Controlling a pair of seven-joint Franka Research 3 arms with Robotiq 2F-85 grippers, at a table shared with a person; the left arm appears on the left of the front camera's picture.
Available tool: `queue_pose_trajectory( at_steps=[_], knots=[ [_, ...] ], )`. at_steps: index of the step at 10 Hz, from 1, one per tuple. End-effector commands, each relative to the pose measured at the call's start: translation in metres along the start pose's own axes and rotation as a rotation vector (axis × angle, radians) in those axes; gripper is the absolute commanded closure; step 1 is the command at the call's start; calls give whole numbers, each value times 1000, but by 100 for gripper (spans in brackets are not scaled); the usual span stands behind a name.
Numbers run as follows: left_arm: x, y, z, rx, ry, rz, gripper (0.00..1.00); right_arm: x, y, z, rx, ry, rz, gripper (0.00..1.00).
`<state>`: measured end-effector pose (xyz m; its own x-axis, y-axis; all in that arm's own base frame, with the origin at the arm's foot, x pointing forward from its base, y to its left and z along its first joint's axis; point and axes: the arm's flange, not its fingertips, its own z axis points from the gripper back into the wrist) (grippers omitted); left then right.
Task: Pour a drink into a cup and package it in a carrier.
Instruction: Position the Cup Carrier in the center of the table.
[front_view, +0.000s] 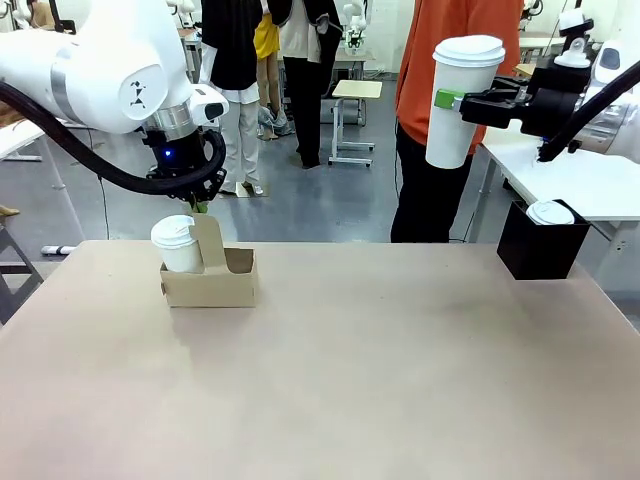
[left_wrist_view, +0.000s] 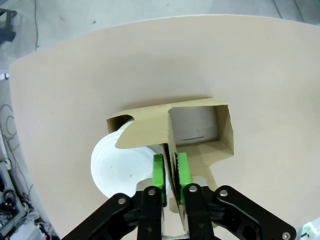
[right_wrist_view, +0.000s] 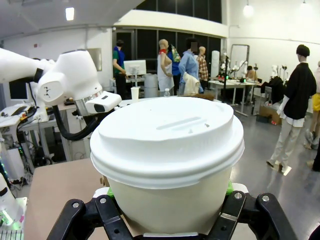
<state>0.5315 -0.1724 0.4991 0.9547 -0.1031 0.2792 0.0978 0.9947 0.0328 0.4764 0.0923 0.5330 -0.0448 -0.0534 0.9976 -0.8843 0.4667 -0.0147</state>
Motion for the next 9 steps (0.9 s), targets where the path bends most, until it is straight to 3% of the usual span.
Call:
queue_pose_trajectory(
  at_steps=[1,6,7,9],
  knots=[
    [3,-5,5,-12,6,10,100,4,1,-3,-13,1,14,20],
    [0,-2,0,-3,0,-2,100,4,1,-3,-13,1,14,20],
    [0,-4,0,-3,-1,-6,96,4,1,-3,-13,1,14,20],
    [-1,-9,26,9,-20,130,98,4,1,-3,-13,1,14,20]
  ],
)
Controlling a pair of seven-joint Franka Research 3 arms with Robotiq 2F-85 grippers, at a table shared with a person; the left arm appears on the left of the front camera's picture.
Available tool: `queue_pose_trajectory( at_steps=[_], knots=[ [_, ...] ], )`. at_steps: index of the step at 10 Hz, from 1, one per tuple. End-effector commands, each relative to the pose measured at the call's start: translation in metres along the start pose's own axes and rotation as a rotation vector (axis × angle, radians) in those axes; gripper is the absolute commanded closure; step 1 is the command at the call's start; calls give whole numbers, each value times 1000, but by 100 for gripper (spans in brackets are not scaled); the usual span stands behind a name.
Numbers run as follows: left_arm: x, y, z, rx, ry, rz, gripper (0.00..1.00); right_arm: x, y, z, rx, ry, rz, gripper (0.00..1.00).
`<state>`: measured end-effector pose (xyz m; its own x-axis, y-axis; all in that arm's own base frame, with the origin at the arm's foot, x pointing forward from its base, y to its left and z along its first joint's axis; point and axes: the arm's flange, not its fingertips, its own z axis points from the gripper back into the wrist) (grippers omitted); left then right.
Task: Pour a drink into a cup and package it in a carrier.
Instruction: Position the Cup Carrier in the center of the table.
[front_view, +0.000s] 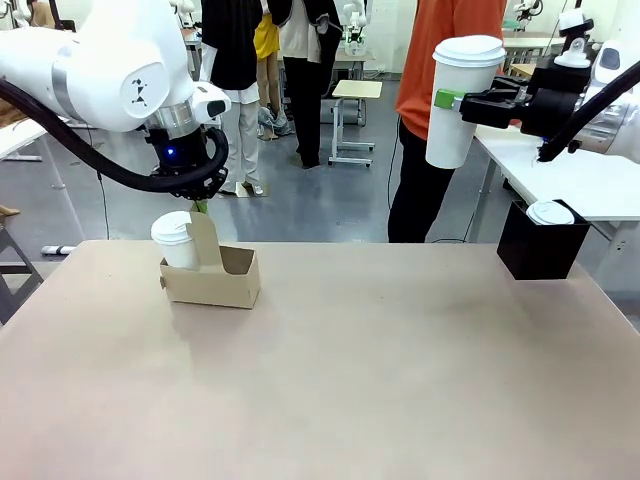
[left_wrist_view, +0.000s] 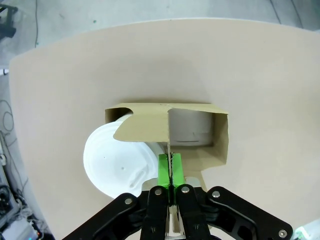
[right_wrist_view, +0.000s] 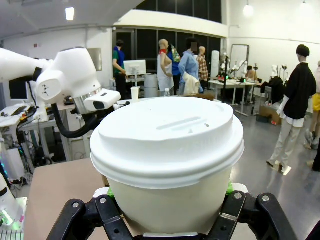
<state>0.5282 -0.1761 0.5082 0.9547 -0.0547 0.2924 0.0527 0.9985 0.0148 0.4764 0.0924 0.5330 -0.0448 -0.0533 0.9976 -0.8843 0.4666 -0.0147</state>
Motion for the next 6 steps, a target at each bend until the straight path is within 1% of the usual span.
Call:
queue_pose_trajectory(
  at_steps=[1,3,4,5,6],
  knots=[
    [-2,-11,30,0,-13,114,98,5,0,-3,-13,1,14,20],
    [-13,-38,73,-15,-58,147,98,5,0,-3,-13,1,14,20],
    [-23,-57,90,-50,-59,175,98,5,0,-3,-13,1,14,20],
    [-36,-79,102,-60,-55,203,98,5,0,-3,-13,1,14,20],
    [-54,-108,113,-64,-47,204,98,5,0,-3,-13,1,14,20]
  ],
)
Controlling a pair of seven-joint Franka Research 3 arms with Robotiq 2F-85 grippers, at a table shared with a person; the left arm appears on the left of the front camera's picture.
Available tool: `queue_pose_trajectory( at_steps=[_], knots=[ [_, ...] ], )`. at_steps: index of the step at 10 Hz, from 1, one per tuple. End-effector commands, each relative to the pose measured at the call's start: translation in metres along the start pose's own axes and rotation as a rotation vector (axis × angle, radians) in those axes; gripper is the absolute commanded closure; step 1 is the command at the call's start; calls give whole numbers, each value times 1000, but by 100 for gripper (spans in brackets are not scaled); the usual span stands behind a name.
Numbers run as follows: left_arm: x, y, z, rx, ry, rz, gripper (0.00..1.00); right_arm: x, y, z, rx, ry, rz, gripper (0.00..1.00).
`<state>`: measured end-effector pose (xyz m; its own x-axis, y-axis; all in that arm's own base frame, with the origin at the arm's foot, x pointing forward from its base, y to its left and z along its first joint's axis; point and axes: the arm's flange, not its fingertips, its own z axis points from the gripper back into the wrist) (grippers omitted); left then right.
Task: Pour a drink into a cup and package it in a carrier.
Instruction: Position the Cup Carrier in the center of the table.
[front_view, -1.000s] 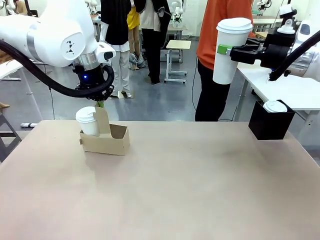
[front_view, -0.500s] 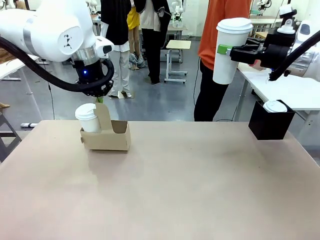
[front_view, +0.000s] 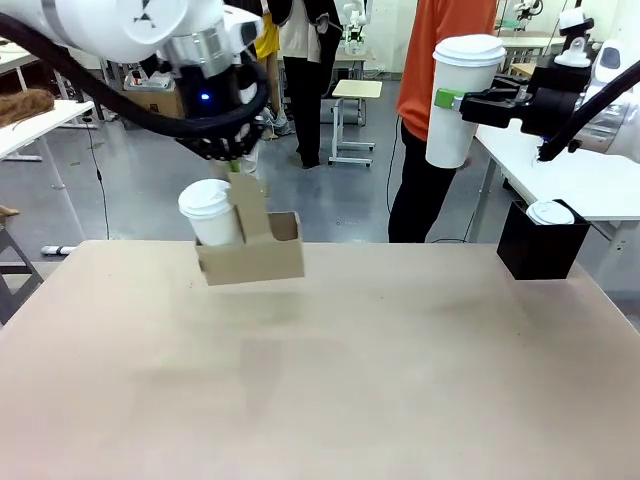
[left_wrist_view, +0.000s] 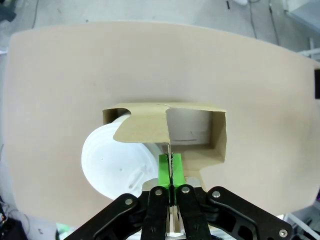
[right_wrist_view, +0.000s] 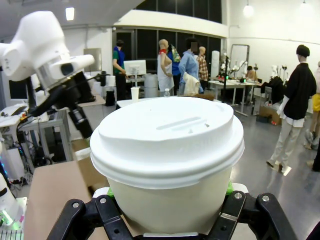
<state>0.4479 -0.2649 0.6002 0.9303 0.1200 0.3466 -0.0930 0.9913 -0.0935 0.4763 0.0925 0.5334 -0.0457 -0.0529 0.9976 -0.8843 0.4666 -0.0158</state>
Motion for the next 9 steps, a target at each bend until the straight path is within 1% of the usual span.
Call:
queue_pose_trajectory(
  at_steps=[1,4,6,9],
  knots=[
    [-29,-38,6,-10,17,35,98,4,0,-3,-13,1,13,20],
    [-83,-99,-6,38,-16,24,98,4,0,-3,-13,1,13,20],
    [-109,-127,-22,50,-6,-6,98,4,0,-3,-13,1,13,20],
    [-127,-137,-48,89,30,-43,98,4,0,-3,-13,1,13,20]
  ],
)
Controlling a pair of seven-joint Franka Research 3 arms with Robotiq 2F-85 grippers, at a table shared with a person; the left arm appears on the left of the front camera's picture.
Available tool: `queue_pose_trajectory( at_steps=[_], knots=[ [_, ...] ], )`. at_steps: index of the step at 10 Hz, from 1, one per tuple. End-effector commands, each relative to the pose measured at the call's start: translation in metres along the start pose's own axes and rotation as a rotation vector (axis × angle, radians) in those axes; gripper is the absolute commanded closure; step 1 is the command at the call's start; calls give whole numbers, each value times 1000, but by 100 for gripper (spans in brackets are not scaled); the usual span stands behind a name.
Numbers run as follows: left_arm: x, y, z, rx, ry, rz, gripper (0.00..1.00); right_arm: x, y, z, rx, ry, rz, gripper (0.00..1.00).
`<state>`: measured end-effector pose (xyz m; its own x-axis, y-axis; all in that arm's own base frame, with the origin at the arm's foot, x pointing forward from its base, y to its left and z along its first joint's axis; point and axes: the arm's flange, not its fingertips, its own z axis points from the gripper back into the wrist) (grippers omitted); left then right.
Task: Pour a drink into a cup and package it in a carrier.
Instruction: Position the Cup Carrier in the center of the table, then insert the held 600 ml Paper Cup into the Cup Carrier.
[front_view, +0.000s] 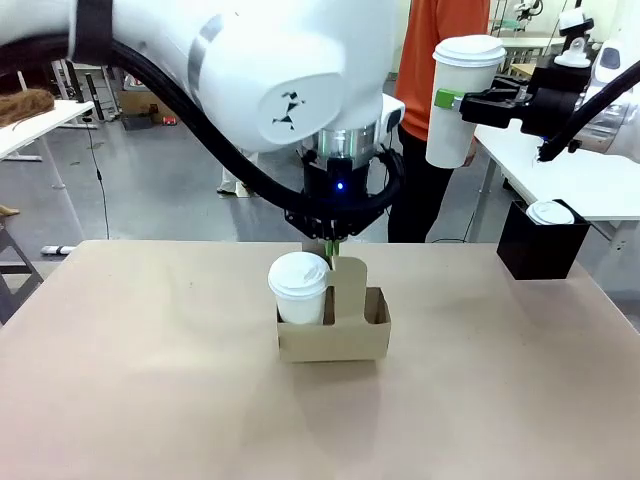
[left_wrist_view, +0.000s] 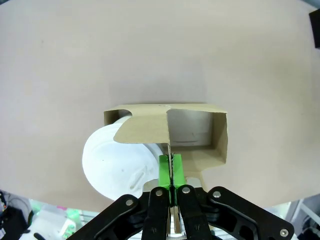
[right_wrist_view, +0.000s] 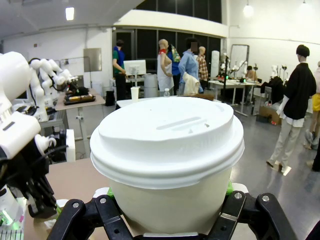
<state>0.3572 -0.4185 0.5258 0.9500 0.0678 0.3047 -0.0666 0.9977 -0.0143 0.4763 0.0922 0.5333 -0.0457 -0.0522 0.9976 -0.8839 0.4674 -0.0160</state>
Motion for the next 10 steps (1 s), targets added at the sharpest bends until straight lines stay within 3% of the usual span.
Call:
queue_pose_trajectory(
  at_steps=[1,6,10],
  knots=[
    [-1,-3,-8,29,-9,-4,98,4,0,-3,-12,1,13,20],
    [-6,-8,-35,47,27,-27,98,4,0,-3,-12,1,13,20],
    [-3,-6,-28,32,37,-27,98,4,0,-3,-12,1,13,20]
  ],
)
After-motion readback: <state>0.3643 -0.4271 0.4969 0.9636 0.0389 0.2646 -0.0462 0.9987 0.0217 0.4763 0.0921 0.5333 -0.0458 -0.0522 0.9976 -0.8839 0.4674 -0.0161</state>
